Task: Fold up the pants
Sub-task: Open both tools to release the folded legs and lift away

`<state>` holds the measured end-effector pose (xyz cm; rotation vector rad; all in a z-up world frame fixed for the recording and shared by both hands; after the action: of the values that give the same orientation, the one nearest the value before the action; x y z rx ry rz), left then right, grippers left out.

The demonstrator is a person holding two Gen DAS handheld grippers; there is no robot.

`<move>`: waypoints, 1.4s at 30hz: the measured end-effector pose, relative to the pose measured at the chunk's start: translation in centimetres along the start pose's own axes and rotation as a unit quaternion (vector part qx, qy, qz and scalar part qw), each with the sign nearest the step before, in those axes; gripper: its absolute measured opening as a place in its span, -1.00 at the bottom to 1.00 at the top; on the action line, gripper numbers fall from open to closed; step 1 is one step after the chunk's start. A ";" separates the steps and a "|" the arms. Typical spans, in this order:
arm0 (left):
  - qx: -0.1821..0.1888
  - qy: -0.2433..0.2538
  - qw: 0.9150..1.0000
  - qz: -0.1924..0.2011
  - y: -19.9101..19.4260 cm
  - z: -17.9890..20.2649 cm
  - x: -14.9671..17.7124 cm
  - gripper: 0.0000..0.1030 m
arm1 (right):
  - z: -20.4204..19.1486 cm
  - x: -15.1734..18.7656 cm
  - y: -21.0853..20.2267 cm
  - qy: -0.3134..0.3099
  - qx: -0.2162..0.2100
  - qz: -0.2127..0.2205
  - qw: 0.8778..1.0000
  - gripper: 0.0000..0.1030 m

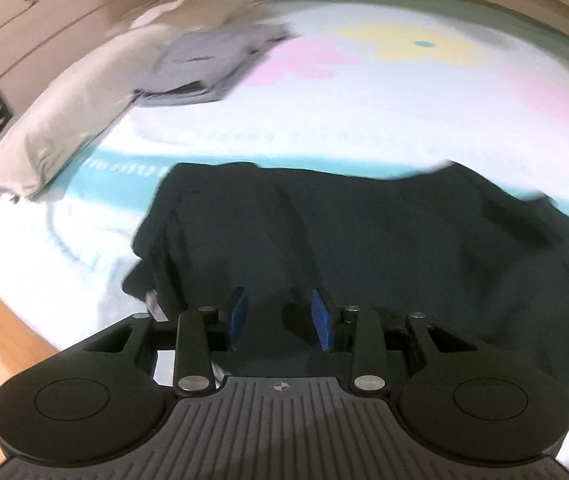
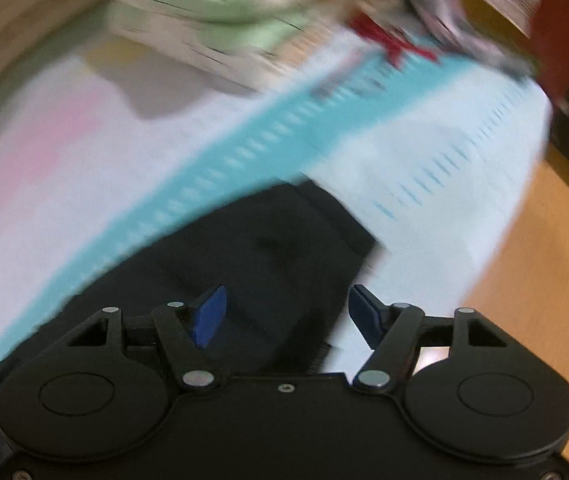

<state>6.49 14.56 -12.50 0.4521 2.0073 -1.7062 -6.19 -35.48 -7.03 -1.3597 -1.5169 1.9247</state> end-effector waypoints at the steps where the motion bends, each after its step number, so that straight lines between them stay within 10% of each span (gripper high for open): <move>1: -0.006 -0.010 1.000 -0.006 1.0 -0.5 -0.4 -0.34 | -1.5 -0.1 -0.6 -0.022 -0.013 0.011 1.000 0.38; 6: -0.027 -0.086 0.990 -0.108 6.4 -4.1 1.5 -0.27 | -11.7 1.5 -3.0 -0.173 -0.082 0.060 0.980 0.22; 15: -0.033 -0.131 0.990 -0.048 5.3 -6.1 0.1 -0.27 | -29.3 9.5 -4.8 -0.376 -0.246 0.031 0.893 -0.05; 23: -0.005 -0.168 0.983 -0.078 7.2 -6.9 1.2 -0.25 | -40.5 16.2 -2.3 -0.485 -0.275 0.009 0.830 -0.05; 29: -0.004 -0.174 0.982 -0.075 6.9 -6.8 1.1 -0.26 | -44.4 18.8 0.3 -0.517 -0.269 -0.008 0.812 -0.05; 32: -0.005 -0.174 0.982 -0.074 6.6 -6.7 1.3 -0.26 | -44.9 20.1 0.9 -0.533 -0.266 -0.022 0.803 -0.88; 34: -0.007 -0.173 0.982 -0.072 6.6 -6.6 1.4 -0.25 | -45.0 20.0 0.7 -0.541 -0.266 -0.014 0.798 -0.92; 42: -0.015 -0.159 0.985 -0.063 6.0 -6.4 1.4 -0.24 | -46.0 19.1 3.2 -0.508 -0.247 -0.024 0.825 -0.88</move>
<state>7.60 21.88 -17.44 0.0351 1.8567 -1.6963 23.49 3.16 -17.59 -0.2938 -2.6175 2.4728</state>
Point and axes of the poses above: each gripper's, at about its wrist camera, not at the fingertips, and y roughly the way its jaws point, z to its right, x to its underside, the point moved 8 cm from there along y, roughly the way its jaws point, and after that the axes turned 1 degree about -y, right-handed, at the moved point
